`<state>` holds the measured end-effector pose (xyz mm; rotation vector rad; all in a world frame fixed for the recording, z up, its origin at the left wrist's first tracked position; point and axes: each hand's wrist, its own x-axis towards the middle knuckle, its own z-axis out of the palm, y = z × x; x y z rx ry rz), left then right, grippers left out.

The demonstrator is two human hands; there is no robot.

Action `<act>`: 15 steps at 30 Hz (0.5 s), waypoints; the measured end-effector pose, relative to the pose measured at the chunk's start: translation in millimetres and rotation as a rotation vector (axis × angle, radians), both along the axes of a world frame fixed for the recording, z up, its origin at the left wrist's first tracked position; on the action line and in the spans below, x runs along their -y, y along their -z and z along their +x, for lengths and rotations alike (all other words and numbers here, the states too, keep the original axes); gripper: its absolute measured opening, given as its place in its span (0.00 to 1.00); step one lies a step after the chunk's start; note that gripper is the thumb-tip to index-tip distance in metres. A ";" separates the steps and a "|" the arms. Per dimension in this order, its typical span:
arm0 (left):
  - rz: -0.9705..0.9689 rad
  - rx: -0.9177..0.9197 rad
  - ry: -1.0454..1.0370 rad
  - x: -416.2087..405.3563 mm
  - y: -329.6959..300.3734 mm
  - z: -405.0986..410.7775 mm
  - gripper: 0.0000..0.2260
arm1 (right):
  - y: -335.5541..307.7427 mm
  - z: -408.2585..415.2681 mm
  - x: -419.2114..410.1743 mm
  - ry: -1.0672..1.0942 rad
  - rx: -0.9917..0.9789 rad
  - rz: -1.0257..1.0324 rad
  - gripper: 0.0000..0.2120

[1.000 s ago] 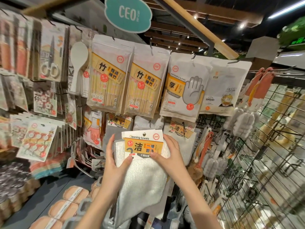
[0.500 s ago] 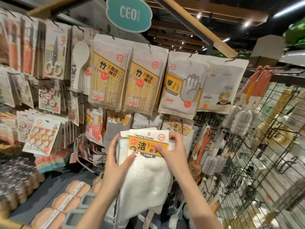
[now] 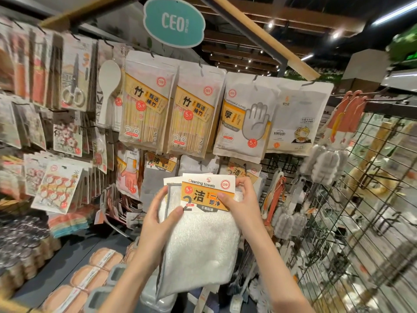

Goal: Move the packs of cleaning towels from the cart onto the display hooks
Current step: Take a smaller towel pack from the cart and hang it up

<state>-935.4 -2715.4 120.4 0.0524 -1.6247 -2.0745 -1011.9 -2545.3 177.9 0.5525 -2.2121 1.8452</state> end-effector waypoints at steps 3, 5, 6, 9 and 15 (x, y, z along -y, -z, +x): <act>0.005 -0.004 0.000 -3.0 0.0 -1.0 0.24 | -0.2 -1.9 -3.9 -0.001 -0.003 0.005 0.16; 0.009 -0.017 0.008 -4.3 -0.7 -2.0 0.24 | -0.2 -3.7 -6.2 0.005 -0.009 0.000 0.15; 0.021 -0.024 0.020 -4.6 -1.0 -2.8 0.25 | 0.4 -4.8 -7.7 0.011 -0.014 -0.009 0.15; 0.036 -0.042 0.030 -3.3 -3.1 -4.7 0.25 | 3.0 -7.4 -12.9 0.039 -0.034 -0.035 0.14; 0.021 -0.071 -0.017 2.3 -2.3 -12.1 0.20 | 8.8 -18.1 -23.8 0.056 -0.009 -0.043 0.13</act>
